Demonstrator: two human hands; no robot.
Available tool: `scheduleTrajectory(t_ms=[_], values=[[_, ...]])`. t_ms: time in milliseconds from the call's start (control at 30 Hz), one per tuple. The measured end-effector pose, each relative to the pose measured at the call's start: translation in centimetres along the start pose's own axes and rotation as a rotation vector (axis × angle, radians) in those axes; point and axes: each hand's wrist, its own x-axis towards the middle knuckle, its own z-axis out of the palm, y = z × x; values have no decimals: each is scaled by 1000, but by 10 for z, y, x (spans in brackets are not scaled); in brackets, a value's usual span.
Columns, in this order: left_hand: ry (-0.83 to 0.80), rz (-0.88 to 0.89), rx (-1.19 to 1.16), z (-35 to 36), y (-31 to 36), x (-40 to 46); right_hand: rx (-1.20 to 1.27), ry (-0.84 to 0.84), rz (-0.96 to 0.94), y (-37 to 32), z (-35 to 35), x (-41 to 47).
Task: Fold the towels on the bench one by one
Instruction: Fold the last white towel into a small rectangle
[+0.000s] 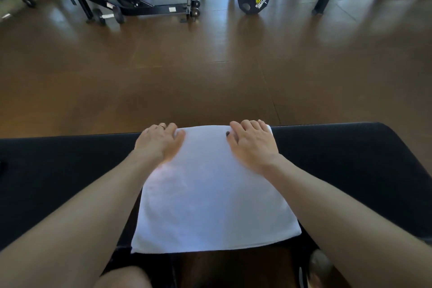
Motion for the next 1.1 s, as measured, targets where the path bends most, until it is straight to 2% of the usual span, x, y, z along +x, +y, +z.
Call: scheduleTrajectory(t_ms=[67,167,233,300,467,633,733,867,967,1033,1100], values=[[58,10,72,-6,10,4,-23,-24,2,-1,-8,9],[257,258,-43,-3,44,-3,1,18,-133,-14,-18,19],[217,374,-151,9,60,-12,126,-77,-196,-22,-15,18],[150,320,-163,26,60,-16,143,-141,-100,-7,-15,18],[171,266,-154,31,58,-16,16,-297,253,66,-31,22],[67,273,-131,20,59,-12,275,-300,377,60,-33,35],[91,163,-115,1,43,1,449,-302,479,58,-39,38],[53,-13,6,-11,6,6,655,-233,534,61,-44,36],[3,-54,-70,-1,-15,-3,716,-213,507,59,-45,38],[49,-84,-142,3,-20,-10,666,-245,489,56,-46,37],[174,-67,-124,0,-13,-21,579,-258,472,55,-45,35]])
